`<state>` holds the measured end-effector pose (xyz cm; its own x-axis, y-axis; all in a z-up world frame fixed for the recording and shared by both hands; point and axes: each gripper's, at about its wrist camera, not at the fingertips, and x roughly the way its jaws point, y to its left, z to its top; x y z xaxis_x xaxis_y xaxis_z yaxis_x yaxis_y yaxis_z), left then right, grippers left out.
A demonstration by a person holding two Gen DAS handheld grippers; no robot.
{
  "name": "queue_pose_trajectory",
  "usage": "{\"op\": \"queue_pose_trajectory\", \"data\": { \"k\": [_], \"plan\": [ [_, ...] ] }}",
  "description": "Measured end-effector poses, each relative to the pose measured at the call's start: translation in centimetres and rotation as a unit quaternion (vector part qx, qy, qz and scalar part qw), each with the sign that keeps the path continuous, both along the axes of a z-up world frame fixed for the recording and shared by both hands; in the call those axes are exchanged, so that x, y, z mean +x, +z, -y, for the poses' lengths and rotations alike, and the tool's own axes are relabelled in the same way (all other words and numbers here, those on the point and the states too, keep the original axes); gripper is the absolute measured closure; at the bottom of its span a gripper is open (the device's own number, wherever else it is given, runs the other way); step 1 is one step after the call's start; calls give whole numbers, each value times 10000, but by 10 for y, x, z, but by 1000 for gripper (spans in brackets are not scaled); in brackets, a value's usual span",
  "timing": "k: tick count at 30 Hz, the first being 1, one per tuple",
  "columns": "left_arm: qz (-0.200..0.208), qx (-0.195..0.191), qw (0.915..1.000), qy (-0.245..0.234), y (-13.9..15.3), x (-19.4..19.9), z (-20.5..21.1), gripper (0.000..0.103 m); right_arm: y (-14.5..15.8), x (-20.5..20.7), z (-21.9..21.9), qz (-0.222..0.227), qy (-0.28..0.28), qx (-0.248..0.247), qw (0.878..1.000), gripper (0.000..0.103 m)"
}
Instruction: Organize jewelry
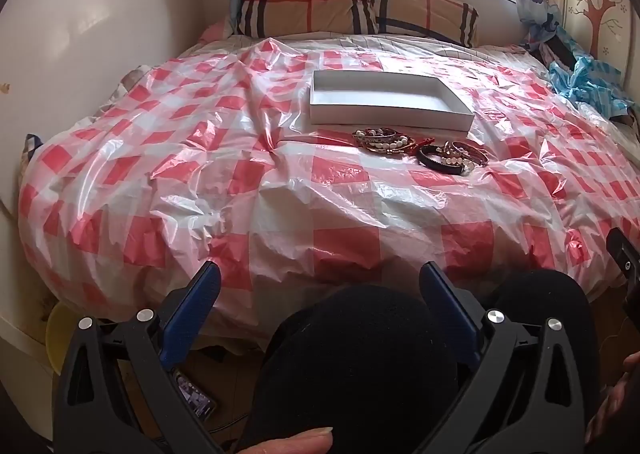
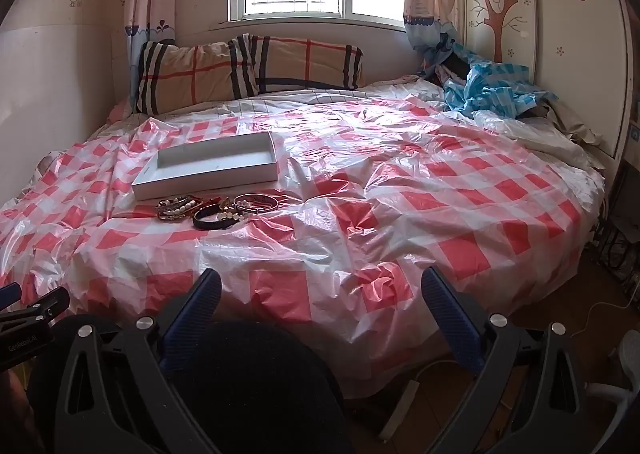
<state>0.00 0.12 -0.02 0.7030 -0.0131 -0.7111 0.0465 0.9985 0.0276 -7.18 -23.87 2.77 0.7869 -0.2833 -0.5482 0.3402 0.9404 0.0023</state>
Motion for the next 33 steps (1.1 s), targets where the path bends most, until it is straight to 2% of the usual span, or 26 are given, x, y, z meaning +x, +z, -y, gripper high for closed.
{"op": "queue_pose_trajectory", "data": {
  "k": [13,23,33],
  "plan": [
    [15,78,9999,-90,0,-2,7,8,0,-1,1,1,-1,15,10000,7],
    [12,-194,9995,-245,2,-3,6,8,0,-1,2,5,0,25,10000,7],
    [135,-193,9993,-295,4,-7,7,8,1,-3,3,17,0,36,10000,7]
  ]
}}
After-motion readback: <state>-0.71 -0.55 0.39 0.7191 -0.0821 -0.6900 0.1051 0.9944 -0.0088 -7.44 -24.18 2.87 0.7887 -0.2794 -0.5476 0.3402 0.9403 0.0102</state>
